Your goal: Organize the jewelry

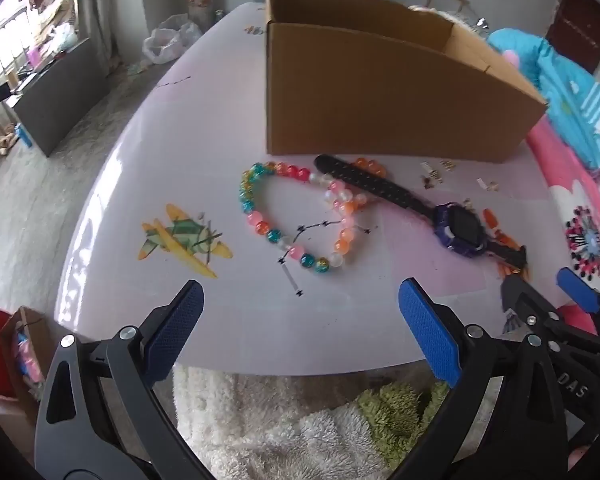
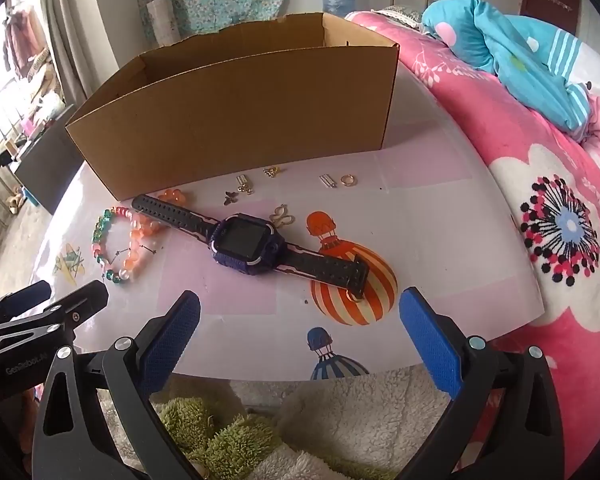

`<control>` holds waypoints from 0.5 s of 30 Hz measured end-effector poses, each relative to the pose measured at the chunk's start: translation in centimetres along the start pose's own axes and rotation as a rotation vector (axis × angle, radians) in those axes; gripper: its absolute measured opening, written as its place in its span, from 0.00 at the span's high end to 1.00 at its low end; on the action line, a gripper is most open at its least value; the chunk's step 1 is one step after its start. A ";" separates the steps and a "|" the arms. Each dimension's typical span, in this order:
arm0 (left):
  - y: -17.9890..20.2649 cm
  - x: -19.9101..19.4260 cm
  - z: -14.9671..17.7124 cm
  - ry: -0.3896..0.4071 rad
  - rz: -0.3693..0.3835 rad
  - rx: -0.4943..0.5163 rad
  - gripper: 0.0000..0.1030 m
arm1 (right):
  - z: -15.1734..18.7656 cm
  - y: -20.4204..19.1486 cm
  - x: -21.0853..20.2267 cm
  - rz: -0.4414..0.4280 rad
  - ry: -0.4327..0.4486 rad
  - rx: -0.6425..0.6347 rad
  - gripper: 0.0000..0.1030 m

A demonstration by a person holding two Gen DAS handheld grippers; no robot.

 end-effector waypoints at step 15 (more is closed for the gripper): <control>1.7 0.0 -3.4 0.026 0.276 0.023 0.08 | -0.6 2.4 -0.4 -0.114 0.034 0.018 0.08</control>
Point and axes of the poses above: each gripper's, at about its wrist camera, not at the fingertips, and x roughly the way its jaws point, y to its right, z to its underside, the point moved 5 cm from there along x, roughly the way its jaws point, and after that the axes turned 14 degrees about -x, right-handed, at the moved point
